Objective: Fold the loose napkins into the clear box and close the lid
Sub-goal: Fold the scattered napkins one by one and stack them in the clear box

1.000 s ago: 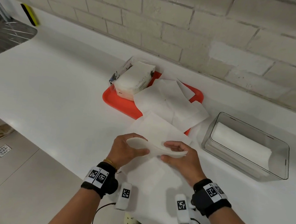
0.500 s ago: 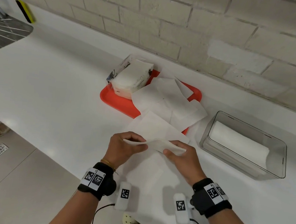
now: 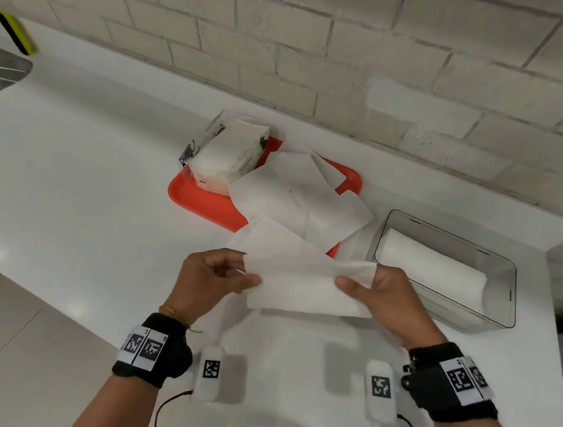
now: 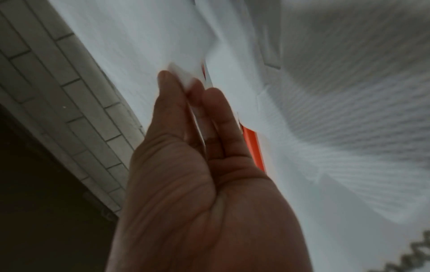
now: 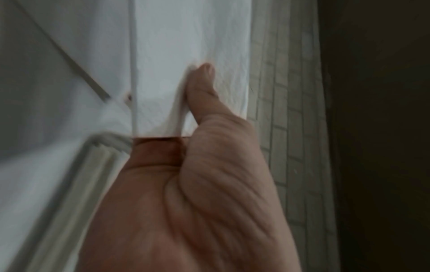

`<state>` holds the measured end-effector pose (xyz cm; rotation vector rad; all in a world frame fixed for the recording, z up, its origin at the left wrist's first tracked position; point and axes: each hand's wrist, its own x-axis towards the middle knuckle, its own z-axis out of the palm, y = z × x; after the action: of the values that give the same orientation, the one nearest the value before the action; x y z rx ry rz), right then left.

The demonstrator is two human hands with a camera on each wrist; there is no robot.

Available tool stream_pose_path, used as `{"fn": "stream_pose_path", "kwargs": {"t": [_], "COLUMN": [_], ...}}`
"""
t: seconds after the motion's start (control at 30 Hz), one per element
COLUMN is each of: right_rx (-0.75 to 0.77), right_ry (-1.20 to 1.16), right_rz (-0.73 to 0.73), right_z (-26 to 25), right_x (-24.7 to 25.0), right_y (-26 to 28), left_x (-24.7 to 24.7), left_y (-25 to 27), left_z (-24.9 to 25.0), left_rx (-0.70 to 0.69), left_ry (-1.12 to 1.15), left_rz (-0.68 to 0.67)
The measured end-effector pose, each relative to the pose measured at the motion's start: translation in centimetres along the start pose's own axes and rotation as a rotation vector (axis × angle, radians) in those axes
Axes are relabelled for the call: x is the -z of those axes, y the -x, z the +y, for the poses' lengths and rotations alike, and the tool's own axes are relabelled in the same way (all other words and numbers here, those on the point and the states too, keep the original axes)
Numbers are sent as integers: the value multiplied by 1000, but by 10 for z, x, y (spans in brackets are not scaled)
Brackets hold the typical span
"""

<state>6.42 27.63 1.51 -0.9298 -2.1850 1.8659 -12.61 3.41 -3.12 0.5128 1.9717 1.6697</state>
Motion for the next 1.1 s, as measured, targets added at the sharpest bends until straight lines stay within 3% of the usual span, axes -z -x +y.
{"fn": "stream_pose_path", "kwargs": {"t": [0.1, 0.23, 0.33, 0.63, 0.9, 1.1], "right_rx": [10, -49, -150, -359, -408, -415], "right_ry": [-84, -91, -74, 58, 205, 519], "right_rz": [127, 469, 591, 598, 594, 584], "right_z": [-14, -7, 7, 27, 53, 47], "right_x": [54, 124, 154, 160, 164, 158], "right_y": [12, 17, 12, -19, -35, -38], "left_x": [7, 17, 17, 2, 0, 1], "left_y": [-4, -5, 1, 12, 8, 3], "left_z": [-3, -22, -35, -31, -24, -21], "left_rx": [-4, 2, 45, 238, 316, 387], "left_ry": [-114, -698, -893, -1150, -1155, -970], "left_rz": [37, 1, -12, 53, 35, 41]}}
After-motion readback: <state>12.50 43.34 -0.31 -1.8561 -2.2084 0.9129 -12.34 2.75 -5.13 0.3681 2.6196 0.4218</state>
